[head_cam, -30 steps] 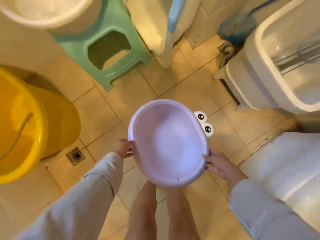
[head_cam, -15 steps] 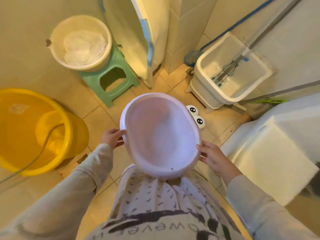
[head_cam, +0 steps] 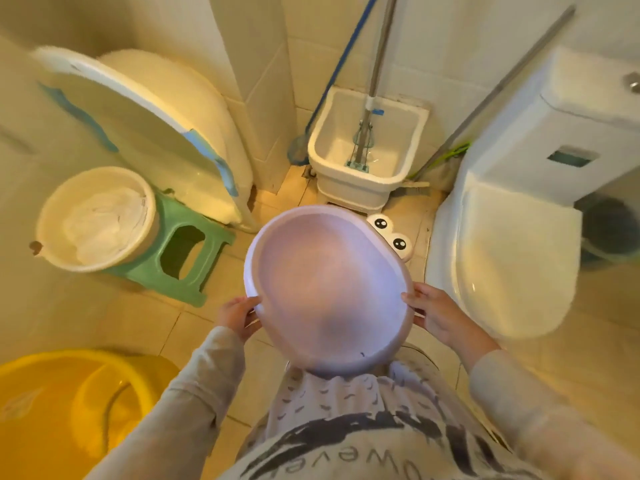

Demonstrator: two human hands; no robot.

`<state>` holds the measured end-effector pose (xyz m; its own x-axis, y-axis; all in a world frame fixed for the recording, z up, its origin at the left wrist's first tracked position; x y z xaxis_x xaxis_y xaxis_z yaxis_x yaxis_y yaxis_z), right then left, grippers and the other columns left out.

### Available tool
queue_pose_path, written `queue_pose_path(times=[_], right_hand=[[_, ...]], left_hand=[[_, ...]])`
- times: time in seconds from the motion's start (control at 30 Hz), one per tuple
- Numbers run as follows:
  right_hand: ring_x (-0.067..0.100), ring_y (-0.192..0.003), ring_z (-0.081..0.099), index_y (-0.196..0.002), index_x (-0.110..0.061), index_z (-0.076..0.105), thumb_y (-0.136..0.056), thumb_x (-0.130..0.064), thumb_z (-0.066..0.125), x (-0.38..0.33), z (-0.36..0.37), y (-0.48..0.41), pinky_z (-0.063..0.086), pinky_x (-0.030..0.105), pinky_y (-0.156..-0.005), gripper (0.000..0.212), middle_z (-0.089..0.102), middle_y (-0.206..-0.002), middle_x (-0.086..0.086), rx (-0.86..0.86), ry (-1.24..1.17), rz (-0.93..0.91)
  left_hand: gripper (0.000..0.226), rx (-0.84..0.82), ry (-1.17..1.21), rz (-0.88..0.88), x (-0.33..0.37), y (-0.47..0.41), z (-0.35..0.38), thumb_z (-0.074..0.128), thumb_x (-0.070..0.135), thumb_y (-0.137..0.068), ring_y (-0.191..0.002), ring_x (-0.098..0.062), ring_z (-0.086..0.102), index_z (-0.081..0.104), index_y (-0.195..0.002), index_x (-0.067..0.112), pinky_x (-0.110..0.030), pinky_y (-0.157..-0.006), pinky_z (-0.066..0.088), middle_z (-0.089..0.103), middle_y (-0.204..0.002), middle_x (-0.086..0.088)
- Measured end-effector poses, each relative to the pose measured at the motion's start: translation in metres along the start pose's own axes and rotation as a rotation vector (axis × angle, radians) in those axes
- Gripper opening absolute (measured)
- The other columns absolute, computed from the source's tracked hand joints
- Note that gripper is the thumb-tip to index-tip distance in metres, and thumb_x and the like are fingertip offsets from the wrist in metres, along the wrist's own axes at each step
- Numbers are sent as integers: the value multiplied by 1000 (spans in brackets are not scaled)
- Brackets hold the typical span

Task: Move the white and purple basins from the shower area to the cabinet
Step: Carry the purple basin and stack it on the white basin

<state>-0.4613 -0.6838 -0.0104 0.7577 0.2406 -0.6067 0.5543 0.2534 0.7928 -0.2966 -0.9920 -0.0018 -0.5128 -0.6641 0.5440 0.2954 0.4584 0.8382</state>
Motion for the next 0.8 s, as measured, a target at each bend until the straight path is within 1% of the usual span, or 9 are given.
queue_pose_path(times=[0.07, 0.17, 0.23, 0.33, 0.47, 0.6, 0.7, 0.77, 0.8], right_hand=[[21, -93, 64, -104, -16, 64, -85, -6, 62, 23, -6, 15, 52, 33, -69, 21, 70, -98, 2, 70, -104, -3], [23, -92, 65, -95, -21, 66, -84, -5, 63, 63, -12, 42, 52, 33, -69, 20, 71, -97, 3, 173, -240, -15], [24, -93, 66, -96, -21, 68, -85, -8, 63, 94, -17, 62, 54, 34, -70, 18, 72, -99, 4, 242, -303, -21], [25, -91, 66, -106, -13, 68, -87, -10, 61, 137, -26, 95, 55, 33, -68, 21, 72, -100, 7, 335, -438, -49], [22, -85, 65, -107, -10, 67, -86, -9, 61, 192, -42, 143, 54, 31, -66, 21, 72, -94, 6, 498, -661, -62], [21, -85, 63, -107, -8, 65, -87, -6, 59, 243, -56, 190, 54, 32, -68, 21, 70, -94, 5, 670, -888, -84], [24, -87, 63, -99, -13, 67, -88, -5, 58, 276, -67, 217, 53, 36, -74, 17, 71, -95, 5, 760, -1024, -98], [25, -86, 63, -102, -11, 66, -88, -3, 56, 294, -77, 232, 53, 37, -72, 18, 71, -94, 5, 807, -1089, -104], [25, -85, 62, -106, -9, 64, -89, -3, 55, 303, -83, 239, 52, 36, -70, 20, 70, -94, 6, 819, -1115, -107]], left_hand=[[22, -57, -81, 17, 7, -3, 6, 54, -1, -85, -47, -19, 58, 49, -66, 9, -19, -37, 49, 51, -66, -10], [20, -149, -226, 11, 9, -9, 17, 56, 1, -84, -51, -15, 56, 51, -67, 11, -19, -39, 50, 56, -58, -5], [17, -209, -360, -1, 6, -13, 32, 56, 2, -83, -54, -13, 56, 54, -70, 12, -19, -41, 51, 58, -59, -3], [18, -308, -519, -20, -6, -13, 68, 56, 0, -83, -40, -8, 58, 55, -69, 11, -21, -42, 52, 61, -44, 2], [15, -468, -771, -4, -32, 10, 135, 55, 2, -83, -60, -17, 54, 57, -71, 11, -25, -47, 51, 58, -69, -6], [13, -636, -926, 24, -67, 54, 203, 56, 0, -82, -66, -20, 56, 59, -73, 8, -21, -43, 55, 59, -74, -8], [5, -757, -1034, 65, -97, 94, 244, 58, 1, -82, -69, -20, 60, 62, -84, 4, -24, -50, 57, 62, -77, -8], [14, -824, -1078, 88, -119, 117, 264, 59, 2, -82, -71, -21, 61, 59, -96, 3, -26, -54, 58, 63, -80, -8], [15, -845, -1093, 90, -130, 127, 272, 59, 2, -83, -71, -21, 60, 58, -98, 3, -27, -56, 58, 63, -80, -9]])
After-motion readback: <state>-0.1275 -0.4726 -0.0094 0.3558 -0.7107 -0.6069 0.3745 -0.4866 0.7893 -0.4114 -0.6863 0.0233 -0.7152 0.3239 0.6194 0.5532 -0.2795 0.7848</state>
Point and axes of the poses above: each hand's wrist, its own y-axis away from the middle knuckle, its own z-axis out of the palm, x = y × z, the point moved 4 cm from there along -y, towards the middle knuckle
